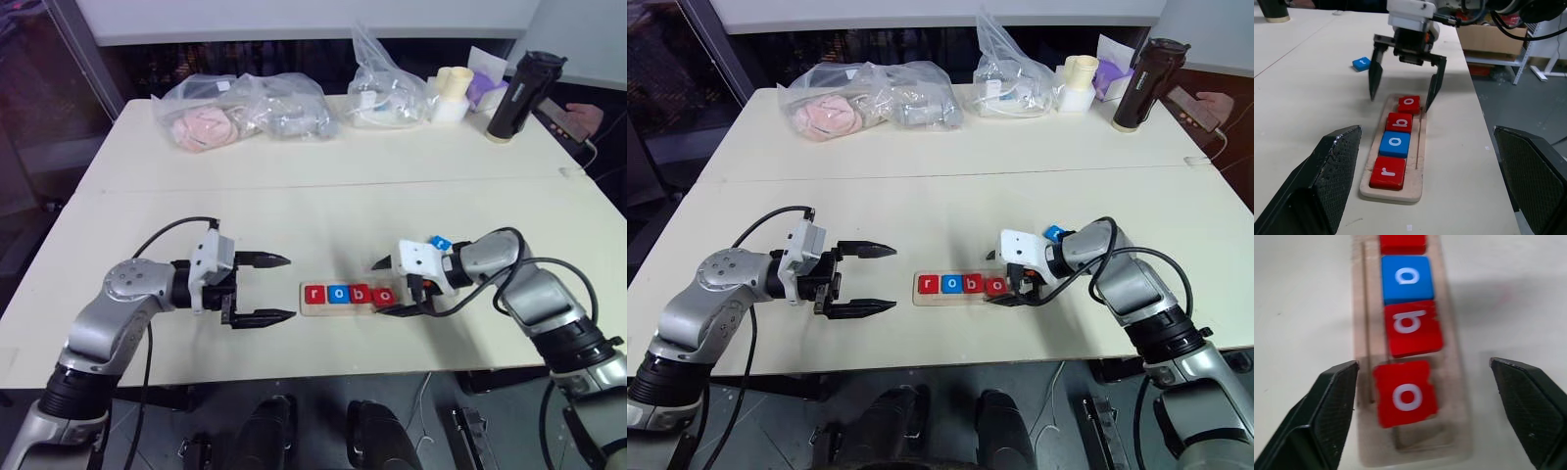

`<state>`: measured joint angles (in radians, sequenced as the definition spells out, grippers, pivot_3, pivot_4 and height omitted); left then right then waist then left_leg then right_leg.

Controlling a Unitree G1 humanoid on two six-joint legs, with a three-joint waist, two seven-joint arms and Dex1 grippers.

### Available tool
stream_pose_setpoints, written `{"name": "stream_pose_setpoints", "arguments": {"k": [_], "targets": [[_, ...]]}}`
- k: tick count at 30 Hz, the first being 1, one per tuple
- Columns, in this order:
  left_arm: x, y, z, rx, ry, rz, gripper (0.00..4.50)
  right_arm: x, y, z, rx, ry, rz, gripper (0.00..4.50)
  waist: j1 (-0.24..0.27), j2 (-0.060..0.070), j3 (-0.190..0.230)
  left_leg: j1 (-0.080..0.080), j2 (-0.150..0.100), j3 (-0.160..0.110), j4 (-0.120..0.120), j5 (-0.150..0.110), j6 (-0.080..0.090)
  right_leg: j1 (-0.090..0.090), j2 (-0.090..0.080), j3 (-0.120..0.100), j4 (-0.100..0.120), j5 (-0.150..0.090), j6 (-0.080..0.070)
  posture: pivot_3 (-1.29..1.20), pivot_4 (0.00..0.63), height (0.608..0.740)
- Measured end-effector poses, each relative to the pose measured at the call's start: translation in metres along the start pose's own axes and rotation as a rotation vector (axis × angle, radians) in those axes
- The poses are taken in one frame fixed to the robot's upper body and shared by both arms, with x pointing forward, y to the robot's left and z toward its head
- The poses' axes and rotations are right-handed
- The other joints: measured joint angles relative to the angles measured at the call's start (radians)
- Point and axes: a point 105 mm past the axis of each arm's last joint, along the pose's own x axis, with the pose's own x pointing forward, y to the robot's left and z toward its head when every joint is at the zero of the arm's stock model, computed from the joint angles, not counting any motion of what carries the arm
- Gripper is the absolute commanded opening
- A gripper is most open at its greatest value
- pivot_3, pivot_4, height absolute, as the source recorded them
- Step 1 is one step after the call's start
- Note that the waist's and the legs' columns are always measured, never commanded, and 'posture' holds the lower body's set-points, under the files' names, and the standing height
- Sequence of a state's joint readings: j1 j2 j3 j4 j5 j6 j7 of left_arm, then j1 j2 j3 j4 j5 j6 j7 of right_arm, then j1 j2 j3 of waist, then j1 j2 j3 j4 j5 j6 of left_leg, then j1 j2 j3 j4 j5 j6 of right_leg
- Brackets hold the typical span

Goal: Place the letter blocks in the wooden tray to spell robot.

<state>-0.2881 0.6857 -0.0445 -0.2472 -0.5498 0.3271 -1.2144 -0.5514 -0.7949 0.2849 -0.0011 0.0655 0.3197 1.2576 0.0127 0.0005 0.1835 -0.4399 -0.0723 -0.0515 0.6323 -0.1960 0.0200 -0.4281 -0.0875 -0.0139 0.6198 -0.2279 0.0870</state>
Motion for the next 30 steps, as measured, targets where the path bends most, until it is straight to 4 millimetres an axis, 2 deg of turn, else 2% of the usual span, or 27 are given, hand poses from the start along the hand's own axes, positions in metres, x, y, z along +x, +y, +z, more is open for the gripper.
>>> {"name": "stream_pose_setpoints", "arguments": {"k": [4,11,24,30], "targets": [[0.0,0.0,0.0,-0.001,-0.002,0.0,4.5,-0.006,-0.003,0.001,-0.003,0.0,-0.014,4.48,0.0,0.0,0.0,0.0,0.0,0.0,0.0,0.0,0.0,0.0,0.0,0.0,0.0,0.0,0.0,0.0,0.15,0.738],[0.001,0.0,0.0,-0.002,-0.006,-0.001,4.5,-0.008,0.007,-0.006,0.025,0.021,0.024,4.48,-0.002,0.0,0.0,0.0,0.0,0.0,0.0,0.0,0.0,0.0,0.0,0.0,0.001,0.0,0.0,0.0,0.15,0.738],[0.001,0.0,0.001,-0.002,-0.011,0.002,4.5,-0.004,-0.011,-0.013,0.017,0.025,-0.06,4.48,-0.001,0.0,0.0,0.001,0.0,0.0,0.0,0.0,0.0,0.0,0.0,0.0,0.001,0.0,0.0,0.0,0.15,0.738],[0.001,0.001,0.001,-0.002,-0.011,0.01,4.5,-0.006,-0.007,-0.008,0.008,0.02,-0.032,4.48,0.0,0.0,0.0,0.001,0.0,0.0,0.0,0.0,0.0,0.0,0.0,0.0,0.001,0.0,0.0,0.0,0.15,0.738]]}}
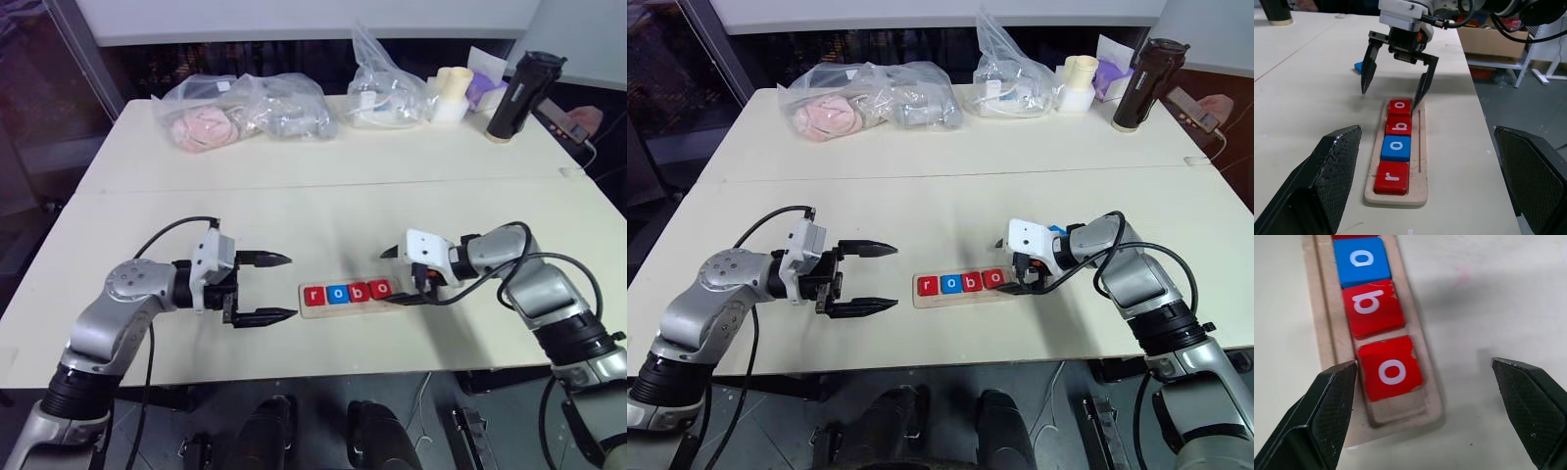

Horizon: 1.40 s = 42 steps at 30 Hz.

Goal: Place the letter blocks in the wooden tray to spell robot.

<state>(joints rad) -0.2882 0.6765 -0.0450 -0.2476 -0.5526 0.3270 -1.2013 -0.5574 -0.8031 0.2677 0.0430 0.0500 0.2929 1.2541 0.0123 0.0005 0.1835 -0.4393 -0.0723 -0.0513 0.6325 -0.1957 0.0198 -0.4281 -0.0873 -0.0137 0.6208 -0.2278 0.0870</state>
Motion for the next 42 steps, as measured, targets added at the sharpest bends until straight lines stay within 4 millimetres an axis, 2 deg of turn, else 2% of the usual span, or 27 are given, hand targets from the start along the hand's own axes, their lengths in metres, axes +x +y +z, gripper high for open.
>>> {"name": "stream_pose_setpoints", "arguments": {"k": [7,16,35,42], "targets": [[0.0,0.0,0.0,0.0,-0.001,0.001,4.5,-0.009,-0.001,0.002,-0.012,0.01,-0.011,4.48,0.0,0.0,0.0,0.0,0.0,0.0,0.0,0.0,0.0,0.0,0.0,0.0,0.0,0.0,0.0,0.0,0.15,0.738],[0.001,-0.001,0.001,0.001,-0.005,-0.009,4.5,-0.014,-0.019,-0.024,0.02,0.066,-0.09,4.48,-0.001,0.0,0.0,0.0,0.0,0.0,0.0,0.0,0.0,0.0,0.0,0.0,0.0,0.0,0.0,0.0,0.15,0.738],[0.001,0.0,0.0,-0.009,-0.002,0.002,4.5,-0.008,-0.022,-0.021,0.0,0.047,-0.09,4.48,-0.001,0.0,0.0,0.001,0.0,0.0,0.0,0.0,0.0,0.0,0.0,0.0,0.001,0.0,0.0,0.0,0.15,0.738],[0.002,-0.001,0.001,-0.003,-0.003,-0.001,4.5,0.006,-0.017,-0.014,0.003,0.014,-0.057,4.48,-0.001,0.0,0.0,0.001,0.0,0.0,0.0,0.0,-0.001,0.0,0.0,0.0,0.002,0.0,0.0,0.0,0.15,0.738]]}}
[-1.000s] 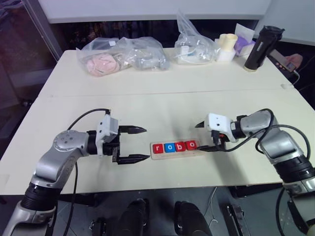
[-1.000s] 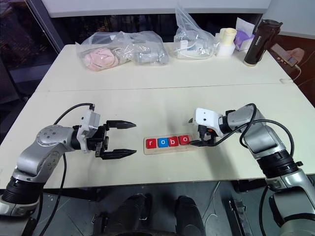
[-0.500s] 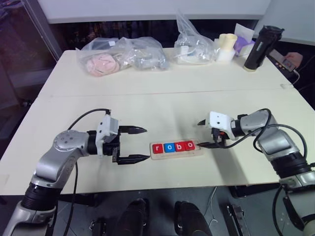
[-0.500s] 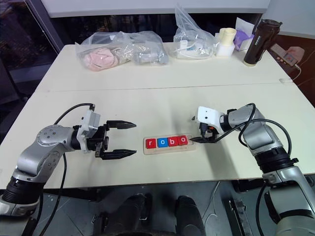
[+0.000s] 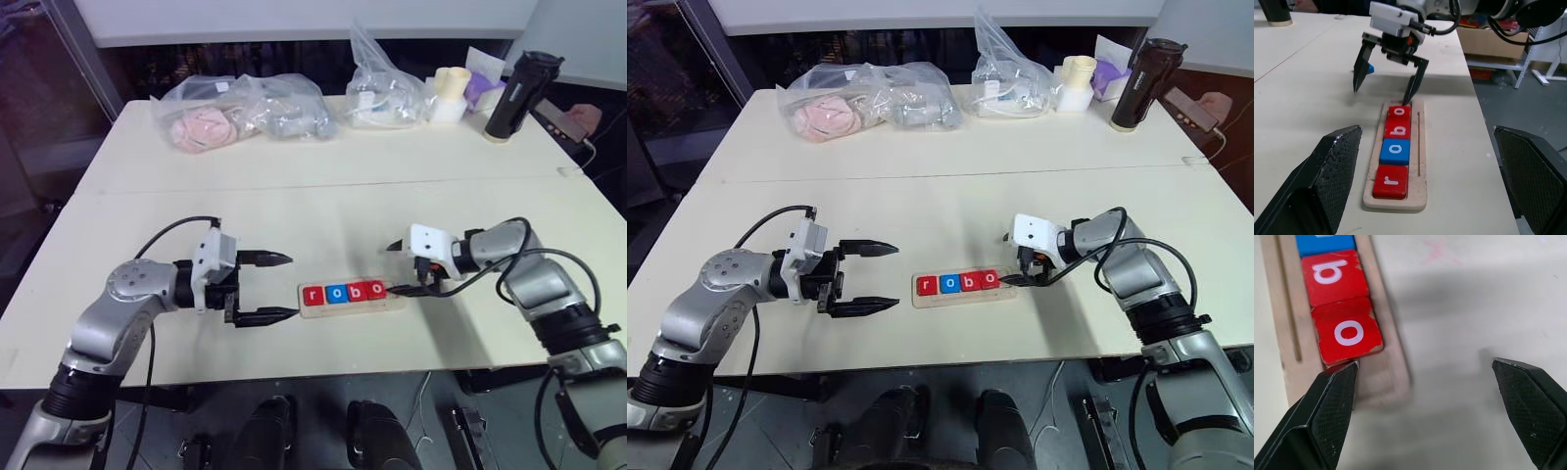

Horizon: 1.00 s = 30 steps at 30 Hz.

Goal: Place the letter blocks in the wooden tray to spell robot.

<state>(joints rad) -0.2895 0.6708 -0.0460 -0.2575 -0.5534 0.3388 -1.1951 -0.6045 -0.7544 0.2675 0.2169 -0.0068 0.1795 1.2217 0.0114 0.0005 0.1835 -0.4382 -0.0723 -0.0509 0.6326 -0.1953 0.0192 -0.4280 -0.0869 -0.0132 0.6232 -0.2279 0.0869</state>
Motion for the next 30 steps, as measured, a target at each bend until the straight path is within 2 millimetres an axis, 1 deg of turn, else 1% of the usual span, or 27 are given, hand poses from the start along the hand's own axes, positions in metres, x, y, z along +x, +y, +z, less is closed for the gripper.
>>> {"name": "stream_pose_setpoints", "arguments": {"k": [5,11,14,16,19,22,24,27,30], "targets": [[0.0,0.0,0.0,0.0,0.0,0.002,4.5,0.005,0.002,0.006,-0.012,-0.019,0.011,4.48,0.0,0.0,0.0,0.0,0.0,0.0,0.0,0.0,0.0,0.0,0.0,0.0,0.001,0.0,0.0,0.0,0.15,0.738],[0.0,0.0,0.0,-0.002,0.0,0.005,4.5,0.005,0.003,0.006,-0.01,-0.012,0.013,4.48,0.0,0.0,0.0,0.001,0.0,0.0,0.0,0.0,0.0,0.0,0.0,0.0,0.002,0.0,0.0,0.0,0.15,0.738],[0.0,0.001,0.0,-0.002,-0.003,0.007,4.5,0.004,0.002,0.005,-0.015,-0.004,0.008,4.48,0.0,0.0,0.0,0.001,0.0,0.0,0.001,0.0,-0.001,0.0,0.0,0.0,0.003,0.0,0.0,0.0,0.15,0.738],[0.001,0.001,0.0,-0.002,-0.004,0.009,4.5,-0.002,-0.001,0.001,-0.015,0.014,-0.008,4.48,0.002,0.0,0.0,0.001,0.0,0.0,0.001,0.0,-0.001,0.0,0.0,0.0,0.003,0.0,0.0,0.0,0.15,0.738],[0.001,0.001,0.0,-0.002,-0.005,0.008,4.5,-0.023,-0.018,-0.002,0.035,0.014,-0.115,4.48,0.001,0.0,0.0,0.001,0.0,0.0,0.001,0.0,-0.001,0.0,0.0,0.001,0.003,0.0,0.0,0.0,0.15,0.738],[0.001,0.0,0.0,-0.002,-0.008,0.006,4.5,-0.045,-0.043,0.005,0.102,-0.019,-0.284,4.48,-0.002,0.0,0.0,0.001,0.0,0.0,0.0,0.0,-0.001,-0.001,0.0,0.001,0.004,0.0,0.0,0.0,0.15,0.738],[0.002,0.0,0.0,-0.002,-0.011,0.004,4.5,-0.055,-0.057,0.005,0.16,-0.026,-0.399,4.48,-0.001,0.0,0.0,0.001,0.0,0.0,0.0,0.0,-0.001,-0.001,0.0,0.001,0.004,0.0,-0.001,0.0,0.15,0.738],[0.002,0.0,0.0,-0.002,-0.015,0.001,4.5,-0.055,-0.066,-0.001,0.278,-0.02,-0.53,4.48,0.0,0.0,0.0,0.001,0.0,0.001,0.0,0.0,-0.001,-0.001,0.0,0.001,0.004,0.0,-0.001,0.0,0.15,0.738],[0.004,0.0,0.001,0.0,-0.021,-0.003,4.5,-0.052,-0.07,-0.006,0.473,-0.019,-0.661,4.48,0.0,0.0,0.0,0.001,0.0,0.001,0.0,0.001,-0.001,-0.001,0.0,0.002,0.005,0.0,-0.001,0.0,0.15,0.738]]}}
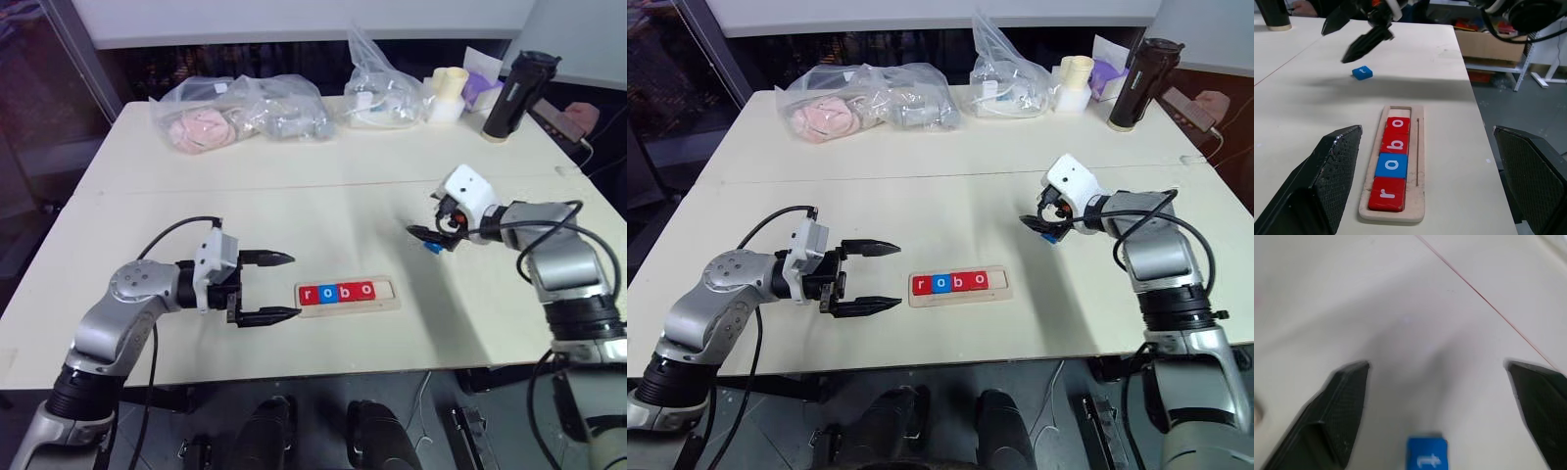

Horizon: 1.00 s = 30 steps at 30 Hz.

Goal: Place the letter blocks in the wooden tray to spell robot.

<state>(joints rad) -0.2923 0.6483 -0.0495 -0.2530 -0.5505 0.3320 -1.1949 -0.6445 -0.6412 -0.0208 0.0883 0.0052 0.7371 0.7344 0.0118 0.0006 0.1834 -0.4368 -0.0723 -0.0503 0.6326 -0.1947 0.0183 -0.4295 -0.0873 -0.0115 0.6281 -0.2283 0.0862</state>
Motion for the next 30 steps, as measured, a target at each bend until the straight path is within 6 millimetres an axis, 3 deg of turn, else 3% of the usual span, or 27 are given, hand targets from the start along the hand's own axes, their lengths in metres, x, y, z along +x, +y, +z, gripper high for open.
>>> {"name": "stream_pose_setpoints", "arguments": {"k": [8,13,19,30], "targets": [[0.002,0.003,0.001,0.016,-0.005,-0.003,4.5,-0.011,0.0,-0.028,0.523,0.18,-0.36,4.48,0.0,0.001,0.0,0.0,0.0,0.001,-0.001,0.0,0.0,-0.002,0.0,0.001,0.002,0.0,0.0,0.0,0.15,0.738],[0.005,0.004,0.001,0.017,-0.013,-0.009,4.5,-0.008,0.024,-0.006,0.722,0.2,-0.414,4.48,-0.011,0.002,-0.001,0.0,0.0,0.001,-0.002,0.001,-0.002,-0.004,0.001,0.002,0.004,0.001,0.0,0.0,0.15,0.738],[0.005,0.005,0.0,0.018,-0.016,-0.007,4.5,-0.003,0.033,0.017,0.829,0.216,-0.469,4.48,-0.021,0.002,-0.001,0.0,-0.001,0.001,-0.002,0.002,-0.002,-0.004,0.001,0.002,0.005,0.001,0.001,0.0,0.15,0.738],[0.005,0.005,-0.002,0.01,-0.018,0.014,4.5,0.009,0.043,0.002,0.843,0.432,-0.562,4.48,-0.032,0.002,-0.001,0.0,0.0,0.001,-0.005,0.002,-0.003,-0.006,0.003,0.002,0.005,0.003,0.003,0.0,0.15,0.738]]}}
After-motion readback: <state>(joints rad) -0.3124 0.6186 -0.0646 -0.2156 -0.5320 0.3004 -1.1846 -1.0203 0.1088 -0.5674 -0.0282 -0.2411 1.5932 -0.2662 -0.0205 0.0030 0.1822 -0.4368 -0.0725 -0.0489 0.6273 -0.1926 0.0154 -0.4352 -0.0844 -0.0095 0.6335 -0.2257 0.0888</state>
